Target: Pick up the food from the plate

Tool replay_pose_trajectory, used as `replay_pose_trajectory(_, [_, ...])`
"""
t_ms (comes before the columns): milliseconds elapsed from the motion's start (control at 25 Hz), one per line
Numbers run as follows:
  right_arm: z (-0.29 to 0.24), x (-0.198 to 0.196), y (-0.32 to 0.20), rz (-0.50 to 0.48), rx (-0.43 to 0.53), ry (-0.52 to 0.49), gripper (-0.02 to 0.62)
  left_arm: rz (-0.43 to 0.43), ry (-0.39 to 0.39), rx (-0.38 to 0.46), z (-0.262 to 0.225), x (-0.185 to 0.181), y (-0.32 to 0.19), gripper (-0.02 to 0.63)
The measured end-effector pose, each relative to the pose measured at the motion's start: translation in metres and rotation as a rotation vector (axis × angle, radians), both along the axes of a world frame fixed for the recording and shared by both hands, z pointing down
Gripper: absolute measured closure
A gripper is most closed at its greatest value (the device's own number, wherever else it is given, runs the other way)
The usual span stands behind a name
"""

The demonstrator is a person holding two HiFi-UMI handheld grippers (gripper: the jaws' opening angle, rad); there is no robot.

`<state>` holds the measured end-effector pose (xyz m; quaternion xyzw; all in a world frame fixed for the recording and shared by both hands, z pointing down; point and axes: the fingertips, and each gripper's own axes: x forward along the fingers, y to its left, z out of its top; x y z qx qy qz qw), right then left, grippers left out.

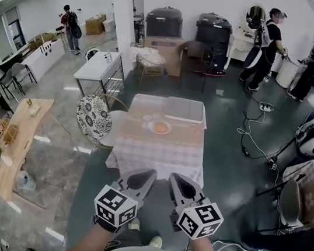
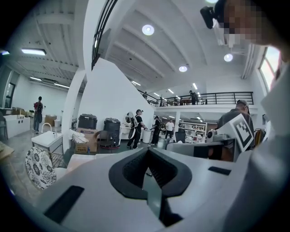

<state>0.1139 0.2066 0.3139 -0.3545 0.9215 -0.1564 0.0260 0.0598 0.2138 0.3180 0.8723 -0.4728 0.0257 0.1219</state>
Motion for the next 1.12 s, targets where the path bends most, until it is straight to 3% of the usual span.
replay_pose_trajectory(520, [0.009,0.001,-0.059,0.065,-0.008,0.015,0.581,0.058,0.013,0.012,0.01,-0.001,-0.067,0.6])
replay_pose_trajectory(880, [0.024,-0.035,-0.152,0.146,-0.038,0.029,0.581,0.133,-0.021,0.01,0.027,-0.038,-0.159,0.6])
replay_pose_trajectory(1120, [0.04,-0.065,-0.219,0.224,-0.067,0.034,0.581,0.18,-0.085,0.002,0.049,-0.073,-0.225,0.6])
